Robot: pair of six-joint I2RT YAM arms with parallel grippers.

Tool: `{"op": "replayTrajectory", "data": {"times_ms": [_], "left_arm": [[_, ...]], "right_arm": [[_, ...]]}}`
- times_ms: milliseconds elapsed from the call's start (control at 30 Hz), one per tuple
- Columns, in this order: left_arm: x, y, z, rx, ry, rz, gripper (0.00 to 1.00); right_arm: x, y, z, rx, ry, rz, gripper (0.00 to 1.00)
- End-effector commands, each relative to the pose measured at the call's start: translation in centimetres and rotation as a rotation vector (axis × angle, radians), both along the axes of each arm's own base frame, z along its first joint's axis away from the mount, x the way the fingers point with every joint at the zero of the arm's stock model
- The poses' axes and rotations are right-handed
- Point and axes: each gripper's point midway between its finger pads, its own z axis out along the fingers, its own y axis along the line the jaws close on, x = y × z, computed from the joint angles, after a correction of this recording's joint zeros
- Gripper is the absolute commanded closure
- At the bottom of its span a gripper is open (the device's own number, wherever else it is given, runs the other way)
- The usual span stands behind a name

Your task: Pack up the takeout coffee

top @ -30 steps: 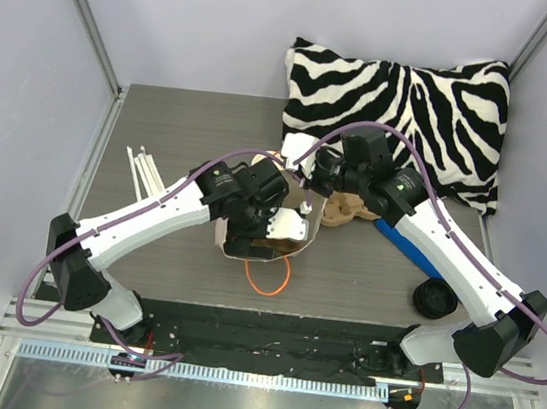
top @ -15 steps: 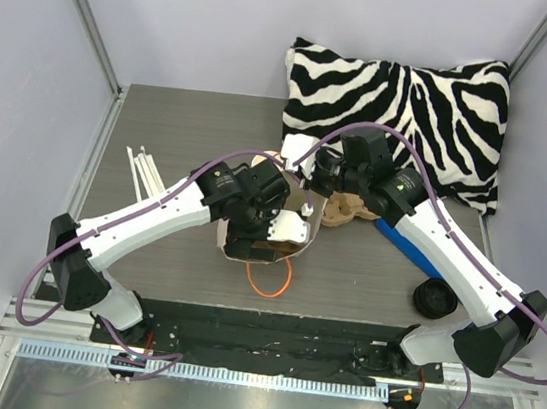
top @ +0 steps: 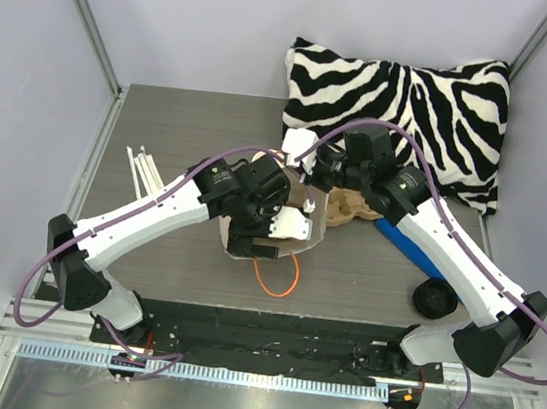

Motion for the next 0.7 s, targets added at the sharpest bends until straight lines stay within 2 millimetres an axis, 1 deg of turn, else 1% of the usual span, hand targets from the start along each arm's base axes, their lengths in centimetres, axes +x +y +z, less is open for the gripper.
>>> {"op": "replayTrajectory", "data": {"times_ms": [0, 167, 367, 467, 567, 667], "left_arm": [[1.5, -5.8, 8.4, -0.335, -0.176, -0.084, 0.06], [1.7, -5.8, 8.6, -0.342, -0.177, -0.065, 0.08], [1.6, -4.7, 6.4, -0.311, -0.155, -0.059, 0.10], [1.3, -3.8, 4.8, -0.282, -0.124, -0.059, 0.11], [0.8, -3.4, 4.2, -0.275, -0.121, -0.082, 0.12], [0.6, -3.3, 4.2, -0.280, -0.129, -0.107, 0.12]], "right_arm": [[0.5, -1.1, -4.6, -0.135, 0.073, -0.027, 0.99], [0.2, -1.0, -4.9, -0.134, 0.093, -0.026, 0.99], [0.1, -1.1, -4.8, -0.119, 0.110, -0.034, 0.99], [0.2, -1.2, -4.8, -0.109, 0.123, -0.039, 0.99], [0.3, -1.3, -4.7, -0.102, 0.136, -0.043, 0.99], [0.5, -1.3, -4.7, -0.093, 0.159, -0.050, 0.99]]}}
